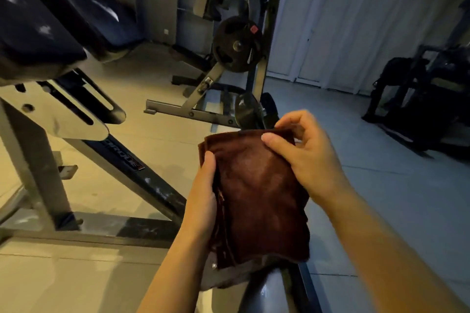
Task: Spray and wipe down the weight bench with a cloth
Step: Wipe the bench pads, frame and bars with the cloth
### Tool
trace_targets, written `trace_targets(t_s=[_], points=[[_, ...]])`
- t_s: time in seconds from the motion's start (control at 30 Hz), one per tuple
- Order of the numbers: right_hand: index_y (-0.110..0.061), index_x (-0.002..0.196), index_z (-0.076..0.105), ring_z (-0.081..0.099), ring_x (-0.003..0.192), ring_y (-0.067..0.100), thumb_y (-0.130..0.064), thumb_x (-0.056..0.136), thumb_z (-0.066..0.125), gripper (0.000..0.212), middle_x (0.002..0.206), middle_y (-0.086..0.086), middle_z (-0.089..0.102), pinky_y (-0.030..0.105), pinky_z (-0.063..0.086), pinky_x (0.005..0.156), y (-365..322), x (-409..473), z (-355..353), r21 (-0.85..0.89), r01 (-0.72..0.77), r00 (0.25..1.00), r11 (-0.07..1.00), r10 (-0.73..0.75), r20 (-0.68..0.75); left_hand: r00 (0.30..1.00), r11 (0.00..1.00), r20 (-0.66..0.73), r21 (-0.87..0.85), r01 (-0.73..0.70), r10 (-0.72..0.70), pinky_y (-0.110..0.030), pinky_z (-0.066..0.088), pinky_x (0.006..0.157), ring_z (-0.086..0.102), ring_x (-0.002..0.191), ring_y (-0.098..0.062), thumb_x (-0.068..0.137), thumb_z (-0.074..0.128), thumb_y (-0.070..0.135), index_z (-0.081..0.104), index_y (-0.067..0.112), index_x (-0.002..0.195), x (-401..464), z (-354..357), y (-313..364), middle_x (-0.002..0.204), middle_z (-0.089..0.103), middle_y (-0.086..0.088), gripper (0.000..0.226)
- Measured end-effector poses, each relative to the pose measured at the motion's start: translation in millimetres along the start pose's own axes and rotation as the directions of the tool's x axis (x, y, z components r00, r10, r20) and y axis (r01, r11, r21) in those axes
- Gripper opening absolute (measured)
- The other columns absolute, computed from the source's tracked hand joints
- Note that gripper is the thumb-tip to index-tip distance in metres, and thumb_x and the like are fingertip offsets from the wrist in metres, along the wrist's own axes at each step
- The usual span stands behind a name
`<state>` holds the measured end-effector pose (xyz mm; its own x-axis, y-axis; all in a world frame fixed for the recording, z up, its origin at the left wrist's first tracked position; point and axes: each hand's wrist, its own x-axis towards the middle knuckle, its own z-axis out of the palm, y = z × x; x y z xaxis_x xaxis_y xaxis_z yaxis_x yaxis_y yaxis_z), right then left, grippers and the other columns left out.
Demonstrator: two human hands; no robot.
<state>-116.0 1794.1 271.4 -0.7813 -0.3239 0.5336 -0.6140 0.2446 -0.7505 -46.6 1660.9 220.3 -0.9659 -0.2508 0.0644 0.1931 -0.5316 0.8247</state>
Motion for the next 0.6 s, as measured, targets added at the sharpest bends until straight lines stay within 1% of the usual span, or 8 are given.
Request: trace_targets(t_s=[0.07,0.13,0.2,0.27,0.33,0.43,0.53,0.6], points=[[-0.025,0.100,0.054,0.058,0.093,0.004,-0.021,0.086,0.072,0.024,0.095,-0.014,0.058,0.014,0.045,0.074,8,36,5,-0.160,-0.027,1.000,0.987,0.028,0.001,0.982,0.920,-0.150,0.389,-0.050,0.117,-0.034,0.045,0.103,0.054,0.120,-0.011,0.104,0.033,0.039,0.050,0.031,0.130,29,1,-4,0.138,0.054,0.002,0.032],[-0.023,0.112,0.053,0.057,0.093,0.013,-0.027,0.088,0.070,0.030,0.093,-0.011,0.055,0.022,0.045,0.074,30,60,10,-0.324,-0.103,0.992,0.940,0.119,0.030,0.955,0.697,-0.164,0.714,-0.059,0.249,-0.032,0.014,0.119,0.018,0.146,-0.014,0.102,0.037,0.043,0.017,0.030,0.152,39,0,-19,0.159,0.018,0.004,0.056],[-0.023,0.118,0.053,0.057,0.086,0.009,-0.031,0.092,0.064,0.029,0.090,-0.011,0.056,0.024,0.047,0.071,50,61,7,-0.291,-0.218,0.975,0.931,0.217,-0.038,0.948,0.466,0.069,0.858,-0.214,0.310,-0.023,0.000,0.116,-0.001,0.147,-0.004,0.097,0.038,0.057,0.006,0.034,0.153,36,10,-38,0.161,0.003,0.012,0.068],[-0.024,0.117,0.055,0.060,0.088,0.008,-0.033,0.096,0.056,0.022,0.093,-0.013,0.058,0.031,0.054,0.077,65,43,0,-0.161,-0.244,0.965,0.956,0.223,-0.141,0.935,0.311,0.216,0.901,-0.301,0.281,-0.027,0.001,0.120,-0.005,0.146,-0.002,0.084,0.029,0.072,0.012,0.038,0.152,34,25,-53,0.161,0.004,0.016,0.078],[-0.027,0.116,0.055,0.061,0.096,0.007,-0.032,0.099,0.049,0.018,0.102,-0.013,0.060,0.035,0.054,0.086,81,19,-9,-0.084,-0.238,0.958,0.968,0.219,-0.186,0.945,0.280,0.155,0.930,-0.238,0.286,-0.030,0.006,0.121,-0.002,0.147,-0.004,0.082,0.029,0.074,0.020,0.038,0.151,41,34,-57,0.160,0.008,0.016,0.079],[-0.037,0.116,0.050,0.057,0.101,-0.006,-0.035,0.099,0.045,0.018,0.108,-0.019,0.058,0.027,0.053,0.086,107,-12,-16,-0.080,-0.211,0.970,0.974,0.199,-0.138,0.950,0.294,0.138,0.930,-0.222,0.280,-0.029,0.009,0.119,0.002,0.147,-0.002,0.095,0.042,0.058,0.021,0.037,0.152,51,35,-54,0.160,0.010,0.018,0.064],[-0.038,0.127,0.047,0.055,0.112,0.001,-0.050,0.097,0.038,0.034,0.119,-0.016,0.057,0.038,0.052,0.096,126,-22,-5,-0.085,-0.219,0.975,0.972,0.213,-0.070,0.965,0.333,0.173,0.914,-0.233,0.198,-0.029,0.010,0.120,0.007,0.147,-0.003,0.099,0.043,0.041,0.022,0.033,0.152,63,34,-44,0.160,0.013,0.016,0.057],[-0.037,0.132,0.046,0.051,0.119,0.001,-0.052,0.093,0.033,0.044,0.125,-0.016,0.055,0.039,0.047,0.102,130,-21,5,-0.034,-0.228,0.972,0.973,0.226,-0.063,0.973,0.364,0.200,0.903,-0.228,0.113,-0.020,0.010,0.113,0.011,0.145,-0.003,0.101,0.041,0.033,0.024,0.029,0.152,75,37,-33,0.160,0.016,0.014,0.053]])
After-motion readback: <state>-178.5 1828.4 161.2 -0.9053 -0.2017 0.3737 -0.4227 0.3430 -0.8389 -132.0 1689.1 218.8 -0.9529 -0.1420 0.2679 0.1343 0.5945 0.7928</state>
